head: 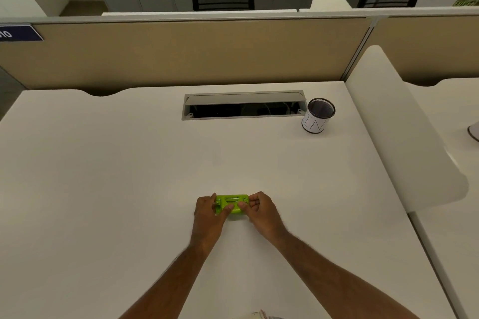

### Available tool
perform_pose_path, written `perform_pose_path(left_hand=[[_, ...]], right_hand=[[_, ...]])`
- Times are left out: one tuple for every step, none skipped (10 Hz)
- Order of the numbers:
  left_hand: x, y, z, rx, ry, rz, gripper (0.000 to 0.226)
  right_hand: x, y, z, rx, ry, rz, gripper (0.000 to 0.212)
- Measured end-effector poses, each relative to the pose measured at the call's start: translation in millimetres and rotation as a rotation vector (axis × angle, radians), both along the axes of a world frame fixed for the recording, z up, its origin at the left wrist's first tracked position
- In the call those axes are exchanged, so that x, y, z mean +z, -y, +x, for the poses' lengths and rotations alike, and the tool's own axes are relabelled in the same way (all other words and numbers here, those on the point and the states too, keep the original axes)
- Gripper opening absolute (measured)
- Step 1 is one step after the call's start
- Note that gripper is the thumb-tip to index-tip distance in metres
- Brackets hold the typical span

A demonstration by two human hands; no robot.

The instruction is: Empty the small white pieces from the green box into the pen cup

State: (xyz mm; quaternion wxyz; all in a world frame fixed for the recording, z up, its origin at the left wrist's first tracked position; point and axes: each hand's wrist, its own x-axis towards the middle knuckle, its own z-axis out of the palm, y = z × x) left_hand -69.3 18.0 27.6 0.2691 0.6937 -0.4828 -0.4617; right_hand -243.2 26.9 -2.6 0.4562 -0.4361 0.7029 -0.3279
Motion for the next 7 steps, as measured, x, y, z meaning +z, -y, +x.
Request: perform_pose_path(left_hand=[[0,2,-2,-0.003,0.026,-0.010,0.065],[-1,5,-2,-0.016,0.071,-0.021,0.062],[-3,5,-2,-0.024,0.089,-0.018,0.062],[-3,4,-1,-0.025,0.093,-0.013,0.062],[-3,2,2,-0.031,0.128,-0.026,0.057],[6,0,4,-0.020,0.178,-0.065,0.048],[3,2,13,-0.009,0.230,-0.113,0.045]], right_hand=[[-6,2,-1,-0.002,-0.036,-0.007,0.038],[-7,3,1,-0.009,-0.064,0.000,0.035],[-7,4,0,-0.020,-0.064,0.001,0.039],[-4,4,0,-0.033,-0.044,-0.009,0.046],[-3,3,-2,-0.019,-0.048,-0.019,0.039],[4,0,-9,0.032,-0.179,-0.103,0.026],[5,1,-17,0.075,-0.332,-0.219,0.026]])
